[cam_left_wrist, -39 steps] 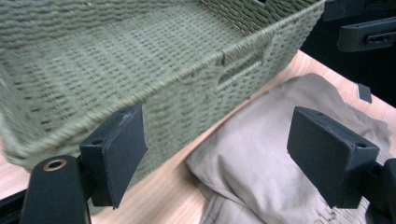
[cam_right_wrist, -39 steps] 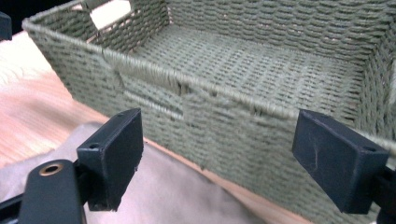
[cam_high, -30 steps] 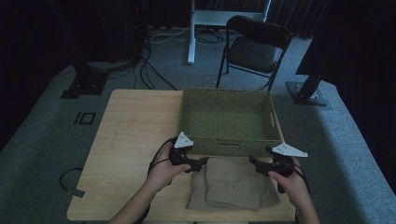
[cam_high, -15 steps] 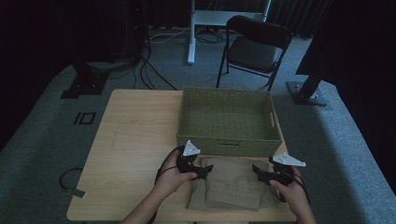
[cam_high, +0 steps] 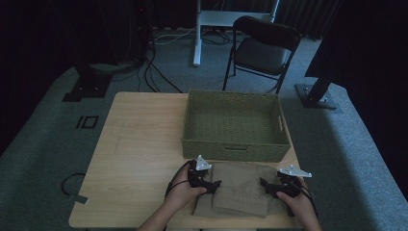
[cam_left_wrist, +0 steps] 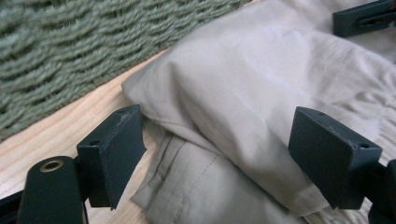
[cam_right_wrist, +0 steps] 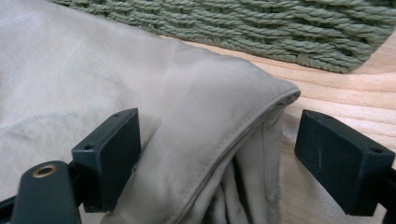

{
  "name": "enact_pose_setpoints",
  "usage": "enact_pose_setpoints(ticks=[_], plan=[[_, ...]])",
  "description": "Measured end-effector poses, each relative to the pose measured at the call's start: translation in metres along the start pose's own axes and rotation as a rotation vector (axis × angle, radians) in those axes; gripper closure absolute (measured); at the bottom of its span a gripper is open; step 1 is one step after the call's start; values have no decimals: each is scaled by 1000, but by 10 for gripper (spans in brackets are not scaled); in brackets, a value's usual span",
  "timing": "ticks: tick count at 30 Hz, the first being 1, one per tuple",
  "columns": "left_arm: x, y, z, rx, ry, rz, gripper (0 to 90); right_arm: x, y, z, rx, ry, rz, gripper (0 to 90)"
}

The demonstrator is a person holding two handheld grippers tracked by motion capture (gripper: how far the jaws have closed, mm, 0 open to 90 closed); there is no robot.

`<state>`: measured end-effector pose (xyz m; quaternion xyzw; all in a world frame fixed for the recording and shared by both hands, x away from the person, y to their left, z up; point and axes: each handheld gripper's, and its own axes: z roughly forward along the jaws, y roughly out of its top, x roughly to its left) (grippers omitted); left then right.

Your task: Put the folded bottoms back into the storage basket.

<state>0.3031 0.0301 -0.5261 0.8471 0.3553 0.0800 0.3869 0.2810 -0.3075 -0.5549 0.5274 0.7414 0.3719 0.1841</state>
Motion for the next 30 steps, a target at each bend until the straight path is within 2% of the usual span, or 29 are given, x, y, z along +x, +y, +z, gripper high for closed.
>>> enact_pose_setpoints(ticks=[7, 10, 13, 18, 20, 22, 25, 26, 27, 29, 30], plan=[[1, -8, 15, -6, 29, -45, 183, 5, 1, 2, 9, 3, -34, 141], [1, -10, 19, -3, 31, -51, 183, 5, 1, 2, 9, 4, -38, 142], [1, -12, 24, -34, 52, -29, 155, 6, 0, 2, 15, 3, -55, 143], [-2, -11, 26, -35, 68, -25, 156, 8, 0, 3, 18, 0, -73, 155], [-3, -11, 26, -37, 73, -33, 157, 9, 0, 3, 17, -3, -78, 166], [-5, -11, 27, -50, 89, -73, 157, 11, -1, 2, 14, -3, -86, 200], [-5, -10, 28, -51, 88, -72, 171, 11, -1, 1, 13, -1, -86, 216], [-8, -9, 29, -55, 73, -19, 365, 12, -1, 1, 9, 4, -88, 249], [-8, -9, 29, -55, 73, -19, 433, 13, -2, 1, 7, 0, -84, 270], [-12, -8, 30, -44, 61, 40, 541, 15, -2, 0, 0, 10, -88, 367], [-12, -8, 30, -44, 61, 40, 581, 15, -2, 0, 0, 10, -88, 367]])
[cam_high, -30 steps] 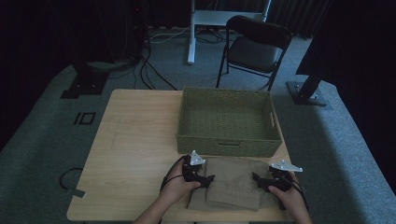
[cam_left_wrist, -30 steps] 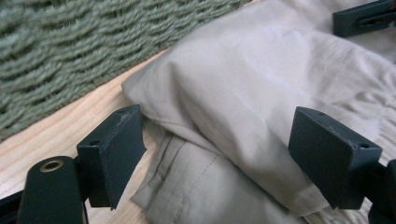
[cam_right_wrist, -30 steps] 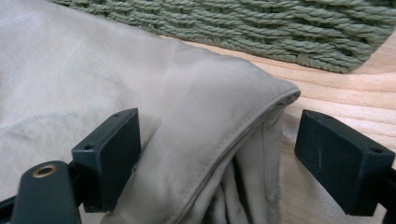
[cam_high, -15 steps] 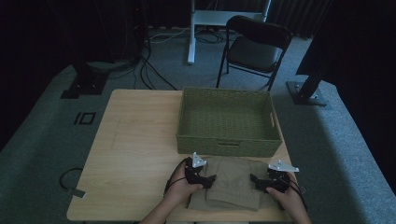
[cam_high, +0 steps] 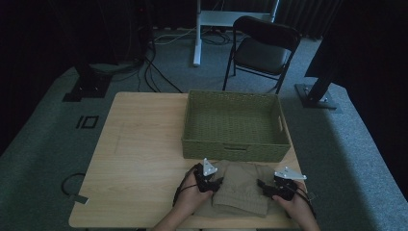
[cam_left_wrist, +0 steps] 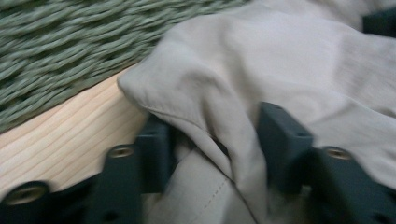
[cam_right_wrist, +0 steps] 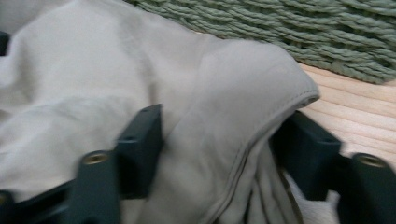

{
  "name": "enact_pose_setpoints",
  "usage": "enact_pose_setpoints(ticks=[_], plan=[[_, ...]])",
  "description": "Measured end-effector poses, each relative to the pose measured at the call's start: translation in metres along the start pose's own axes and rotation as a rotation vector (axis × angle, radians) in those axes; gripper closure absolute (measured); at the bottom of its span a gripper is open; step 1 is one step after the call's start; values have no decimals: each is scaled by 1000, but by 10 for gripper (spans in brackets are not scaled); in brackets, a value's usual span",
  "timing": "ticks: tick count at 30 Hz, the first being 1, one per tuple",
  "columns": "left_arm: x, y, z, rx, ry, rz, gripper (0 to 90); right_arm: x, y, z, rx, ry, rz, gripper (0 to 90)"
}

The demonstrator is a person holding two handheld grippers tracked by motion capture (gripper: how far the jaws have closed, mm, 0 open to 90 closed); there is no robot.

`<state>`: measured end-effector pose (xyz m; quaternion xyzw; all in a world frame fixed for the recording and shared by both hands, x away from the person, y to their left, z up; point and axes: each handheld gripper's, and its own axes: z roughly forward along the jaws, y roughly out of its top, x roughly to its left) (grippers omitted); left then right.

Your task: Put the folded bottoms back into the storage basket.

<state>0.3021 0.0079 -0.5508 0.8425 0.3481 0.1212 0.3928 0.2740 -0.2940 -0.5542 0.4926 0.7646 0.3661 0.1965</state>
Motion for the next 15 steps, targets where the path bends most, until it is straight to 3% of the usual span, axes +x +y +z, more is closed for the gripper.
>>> enact_pose_setpoints(ticks=[1, 2, 3, 4, 5, 6, 11, 15], plan=[[0, 0, 0, -2, -14, 0, 642, 3, 1, -1, 4, 10, 4, 504], [0, 0, 1, -2, -39, -9, 642, 3, 1, -1, 4, 10, 4, 504], [0, 0, 1, -2, -39, -9, 707, 3, 1, -1, 4, 10, 4, 504], [1, 0, 1, -4, -76, -34, 707, 5, 2, -1, 10, 28, -1, 589], [1, 0, 1, -6, -80, -24, 792, 8, 5, -1, 24, 69, -10, 735], [2, 0, 0, -9, -89, -39, 822, 10, 6, -2, 32, 70, -25, 774], [7, 2, -6, -13, -119, -60, 833, 8, 9, -4, 30, 94, 18, 797], [7, 10, -16, -36, -122, -49, 836, 6, 16, -14, -5, 129, 63, 802]])
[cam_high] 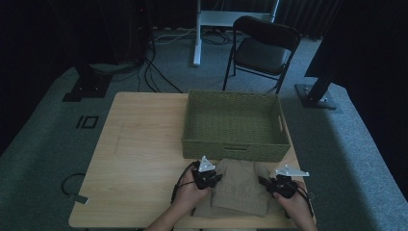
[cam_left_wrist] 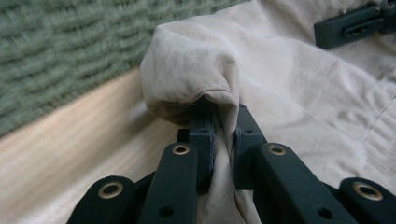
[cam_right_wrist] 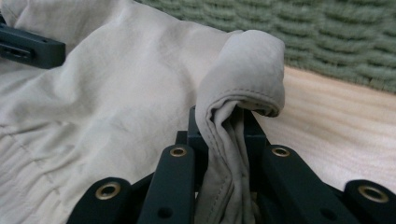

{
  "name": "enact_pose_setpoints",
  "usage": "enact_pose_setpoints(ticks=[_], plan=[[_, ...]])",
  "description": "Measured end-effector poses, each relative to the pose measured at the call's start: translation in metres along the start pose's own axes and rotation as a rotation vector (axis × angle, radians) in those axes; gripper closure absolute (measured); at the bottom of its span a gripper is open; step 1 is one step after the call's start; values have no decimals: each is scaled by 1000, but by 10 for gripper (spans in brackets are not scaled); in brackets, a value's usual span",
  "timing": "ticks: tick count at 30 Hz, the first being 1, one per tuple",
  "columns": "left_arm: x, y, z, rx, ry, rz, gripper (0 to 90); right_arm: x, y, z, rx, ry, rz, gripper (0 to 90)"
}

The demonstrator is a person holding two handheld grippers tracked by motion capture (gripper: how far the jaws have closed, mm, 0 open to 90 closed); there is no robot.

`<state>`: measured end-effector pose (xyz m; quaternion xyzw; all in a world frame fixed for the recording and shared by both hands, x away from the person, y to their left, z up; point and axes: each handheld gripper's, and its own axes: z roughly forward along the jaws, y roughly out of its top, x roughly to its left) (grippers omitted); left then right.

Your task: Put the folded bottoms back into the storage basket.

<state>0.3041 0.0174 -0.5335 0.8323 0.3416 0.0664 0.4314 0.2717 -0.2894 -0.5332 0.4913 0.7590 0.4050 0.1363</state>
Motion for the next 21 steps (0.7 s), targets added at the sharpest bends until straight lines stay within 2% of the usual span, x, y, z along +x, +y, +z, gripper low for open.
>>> enact_pose_setpoints(ticks=[6, 9, 10, 12, 13, 14, 18, 19, 21], plan=[[-3, 12, -14, -25, -3, 0, 837, 2, 8, -9, -22, 29, 16, 805], [-5, 18, -21, -37, -10, -1, 837, 5, 17, -16, -29, 36, 6, 806], [-5, 22, -26, -59, -10, -2, 837, 6, 19, -18, -35, 40, 8, 806], [-5, 22, -26, -59, -10, -2, 837, 6, 21, -20, -51, 43, 15, 806], [-5, 28, -32, -76, -15, 1, 837, 6, 21, -20, -51, 43, 15, 807], [-5, 31, -35, -75, -17, 9, 838, 6, 26, -24, -71, 58, 20, 807], [-5, 39, -42, -94, -18, 20, 838, 8, 35, -30, -95, 63, 14, 807], [-5, 45, -47, -105, -15, 35, 838, 8, 37, -32, -97, 64, 12, 807], [-5, 51, -52, -112, -18, 42, 838, 10, 47, -38, -108, 65, -2, 807]])
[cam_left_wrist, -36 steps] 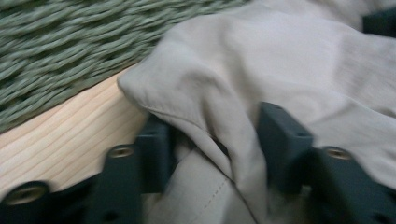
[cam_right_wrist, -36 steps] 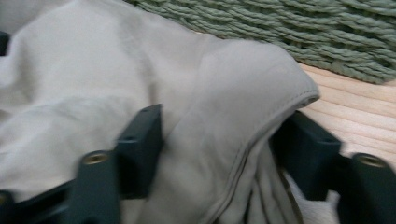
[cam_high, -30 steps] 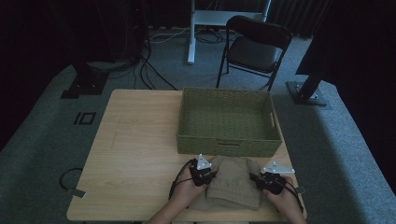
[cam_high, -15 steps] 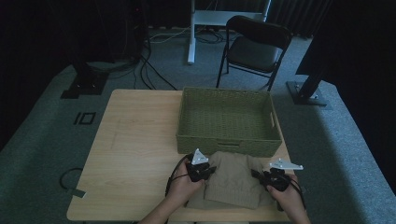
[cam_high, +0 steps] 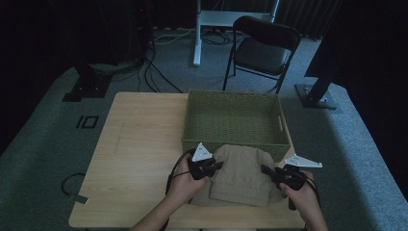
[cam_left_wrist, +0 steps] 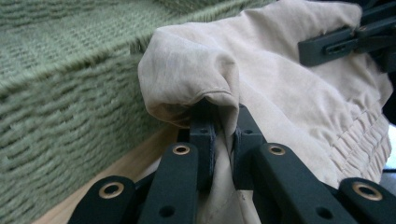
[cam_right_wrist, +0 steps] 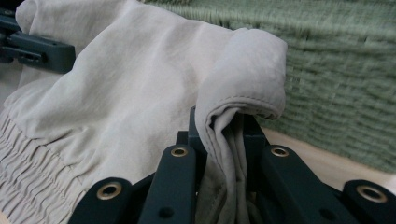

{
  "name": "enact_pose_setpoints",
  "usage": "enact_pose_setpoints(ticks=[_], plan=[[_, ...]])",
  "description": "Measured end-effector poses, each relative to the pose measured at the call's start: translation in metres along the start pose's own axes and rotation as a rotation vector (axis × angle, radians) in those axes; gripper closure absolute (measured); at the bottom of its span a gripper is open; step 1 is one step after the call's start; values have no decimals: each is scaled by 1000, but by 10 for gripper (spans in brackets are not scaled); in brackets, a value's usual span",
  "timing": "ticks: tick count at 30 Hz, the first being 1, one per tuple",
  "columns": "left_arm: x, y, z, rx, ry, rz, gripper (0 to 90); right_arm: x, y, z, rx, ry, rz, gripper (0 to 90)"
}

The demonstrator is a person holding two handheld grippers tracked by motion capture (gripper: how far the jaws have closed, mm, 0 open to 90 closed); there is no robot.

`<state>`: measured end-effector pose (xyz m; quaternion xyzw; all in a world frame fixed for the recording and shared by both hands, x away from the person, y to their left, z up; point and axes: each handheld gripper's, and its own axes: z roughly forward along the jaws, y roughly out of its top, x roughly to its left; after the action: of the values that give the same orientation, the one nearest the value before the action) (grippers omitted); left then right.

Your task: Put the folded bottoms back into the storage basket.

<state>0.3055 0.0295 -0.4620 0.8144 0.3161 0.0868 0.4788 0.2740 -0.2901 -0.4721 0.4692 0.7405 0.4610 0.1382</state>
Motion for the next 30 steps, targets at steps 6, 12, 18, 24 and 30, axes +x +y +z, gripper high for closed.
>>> enact_pose_setpoints(ticks=[6, 12, 18, 24, 30], plan=[[4, 11, -6, -13, 5, 11, 838, 3, 16, -4, -17, -4, -24, 807], [12, 32, -13, -28, 17, 32, 837, 2, 37, -6, -48, 3, -25, 808], [19, 57, -22, -58, 37, 54, 837, 2, 64, -8, -86, 4, -41, 808], [28, 83, -28, -99, 51, 76, 837, -1, 94, -8, -108, 0, -54, 808], [40, 108, -30, -123, 55, 85, 837, -10, 123, -4, -133, -4, -41, 808]])
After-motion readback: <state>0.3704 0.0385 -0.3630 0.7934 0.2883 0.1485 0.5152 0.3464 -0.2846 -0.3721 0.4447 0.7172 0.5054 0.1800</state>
